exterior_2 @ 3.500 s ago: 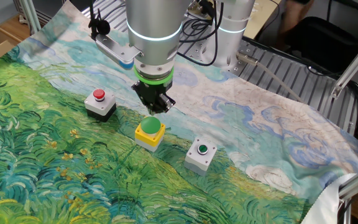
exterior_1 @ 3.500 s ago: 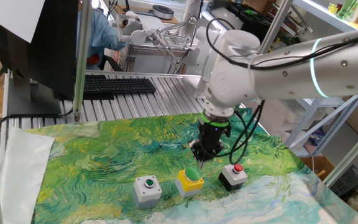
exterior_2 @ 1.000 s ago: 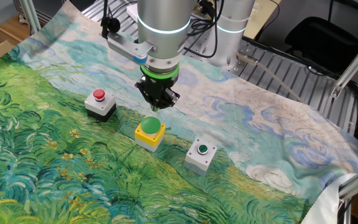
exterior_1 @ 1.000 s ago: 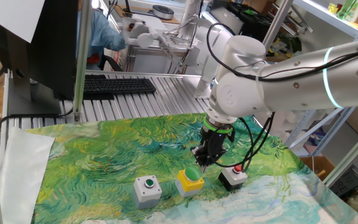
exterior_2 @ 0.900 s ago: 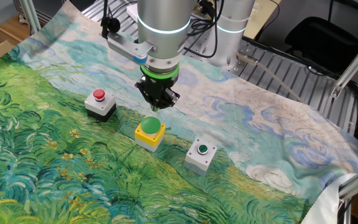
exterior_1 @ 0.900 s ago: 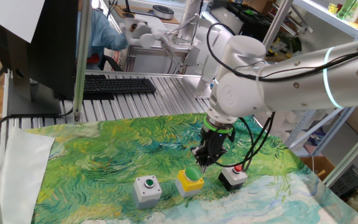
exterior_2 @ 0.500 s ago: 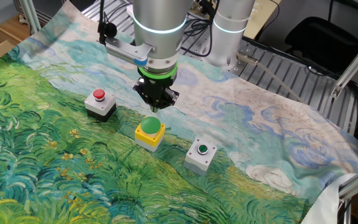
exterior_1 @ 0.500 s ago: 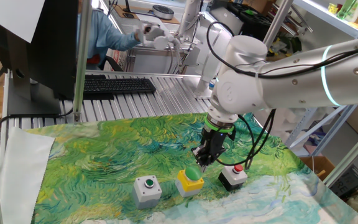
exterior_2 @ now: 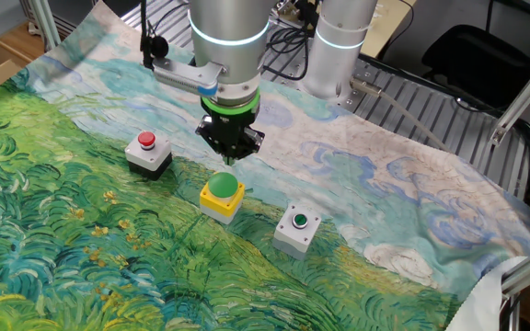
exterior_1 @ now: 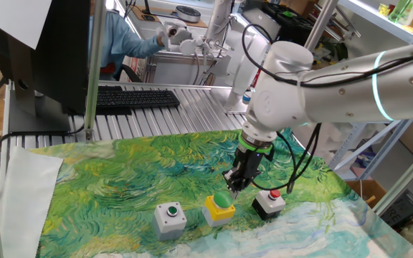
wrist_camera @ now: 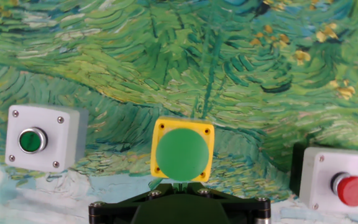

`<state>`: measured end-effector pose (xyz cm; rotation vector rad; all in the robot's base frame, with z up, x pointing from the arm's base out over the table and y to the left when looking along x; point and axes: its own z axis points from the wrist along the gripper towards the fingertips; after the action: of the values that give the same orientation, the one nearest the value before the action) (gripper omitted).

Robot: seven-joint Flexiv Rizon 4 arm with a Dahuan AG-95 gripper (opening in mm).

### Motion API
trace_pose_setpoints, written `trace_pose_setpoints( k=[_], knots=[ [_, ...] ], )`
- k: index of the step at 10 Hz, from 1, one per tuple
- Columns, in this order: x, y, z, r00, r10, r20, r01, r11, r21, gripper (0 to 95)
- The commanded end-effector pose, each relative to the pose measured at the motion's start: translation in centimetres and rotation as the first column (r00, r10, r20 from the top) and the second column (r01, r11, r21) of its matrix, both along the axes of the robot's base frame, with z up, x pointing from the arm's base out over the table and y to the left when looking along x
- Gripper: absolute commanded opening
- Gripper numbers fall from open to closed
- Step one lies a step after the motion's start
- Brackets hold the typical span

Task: Press three buttons from left to right in sequence

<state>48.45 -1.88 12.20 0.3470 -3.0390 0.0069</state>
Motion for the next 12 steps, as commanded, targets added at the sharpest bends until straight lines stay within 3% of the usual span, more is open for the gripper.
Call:
trace_pose_setpoints(
  k=[1,6,10,12],
  knots=[
    [-0.14,0.00,0.09,1.000,-0.015,0.008,0.015,1.000,0.001,0.0],
    [-0.15,0.02,0.09,1.000,-0.006,0.007,0.006,1.000,0.009,0.0],
    [-0.30,0.18,0.01,1.000,-0.008,0.009,0.008,0.998,0.061,0.0],
    [-0.64,0.55,-0.14,1.000,-0.002,0.011,0.001,0.999,0.052,0.0]
  ],
)
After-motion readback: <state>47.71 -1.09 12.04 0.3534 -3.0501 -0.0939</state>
